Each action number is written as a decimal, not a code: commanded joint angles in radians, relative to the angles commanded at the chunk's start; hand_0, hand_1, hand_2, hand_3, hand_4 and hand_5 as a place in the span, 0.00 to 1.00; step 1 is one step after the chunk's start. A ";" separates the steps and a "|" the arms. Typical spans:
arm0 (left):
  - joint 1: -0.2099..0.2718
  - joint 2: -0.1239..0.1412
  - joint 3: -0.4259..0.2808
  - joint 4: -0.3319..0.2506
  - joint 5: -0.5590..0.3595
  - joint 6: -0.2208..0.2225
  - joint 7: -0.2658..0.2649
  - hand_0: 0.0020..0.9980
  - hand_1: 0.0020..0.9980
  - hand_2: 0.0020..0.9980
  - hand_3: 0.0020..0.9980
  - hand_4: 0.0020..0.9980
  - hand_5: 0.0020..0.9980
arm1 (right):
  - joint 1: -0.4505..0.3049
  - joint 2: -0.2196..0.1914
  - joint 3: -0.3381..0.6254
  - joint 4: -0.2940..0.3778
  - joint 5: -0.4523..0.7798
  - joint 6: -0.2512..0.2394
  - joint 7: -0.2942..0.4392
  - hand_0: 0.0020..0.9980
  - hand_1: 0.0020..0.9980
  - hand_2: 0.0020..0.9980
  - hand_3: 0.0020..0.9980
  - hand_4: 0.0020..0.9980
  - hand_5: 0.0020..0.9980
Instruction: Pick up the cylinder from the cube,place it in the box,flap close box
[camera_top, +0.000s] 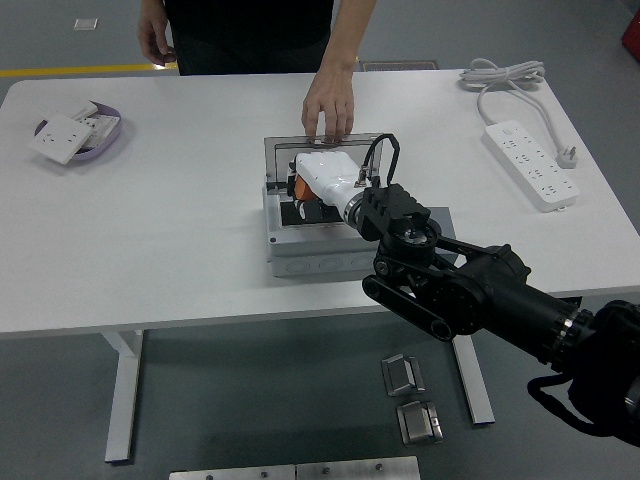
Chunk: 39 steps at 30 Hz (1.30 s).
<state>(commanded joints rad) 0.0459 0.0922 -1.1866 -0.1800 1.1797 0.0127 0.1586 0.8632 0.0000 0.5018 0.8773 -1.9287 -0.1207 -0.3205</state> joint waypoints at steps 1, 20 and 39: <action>0.000 0.000 -0.001 0.000 0.001 0.000 0.000 0.61 0.63 0.62 0.67 0.68 0.30 | 0.000 0.000 0.000 -0.009 0.000 0.003 0.003 0.37 0.46 0.45 0.45 0.19 0.00; -0.006 0.002 0.004 0.000 0.003 -0.002 0.000 0.61 0.63 0.62 0.67 0.68 0.31 | -0.011 0.000 0.009 -0.058 0.004 -0.007 0.041 0.62 0.64 0.65 0.71 0.64 0.18; 0.003 -0.004 0.009 0.000 -0.010 0.000 -0.004 0.61 0.63 0.62 0.66 0.68 0.30 | -0.017 -0.107 0.015 0.129 0.269 0.004 0.098 0.67 0.63 0.65 0.71 0.70 0.23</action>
<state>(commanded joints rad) 0.0486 0.0885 -1.1773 -0.1800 1.1700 0.0128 0.1545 0.8458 -0.1074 0.5171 1.0063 -1.6598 -0.1162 -0.2228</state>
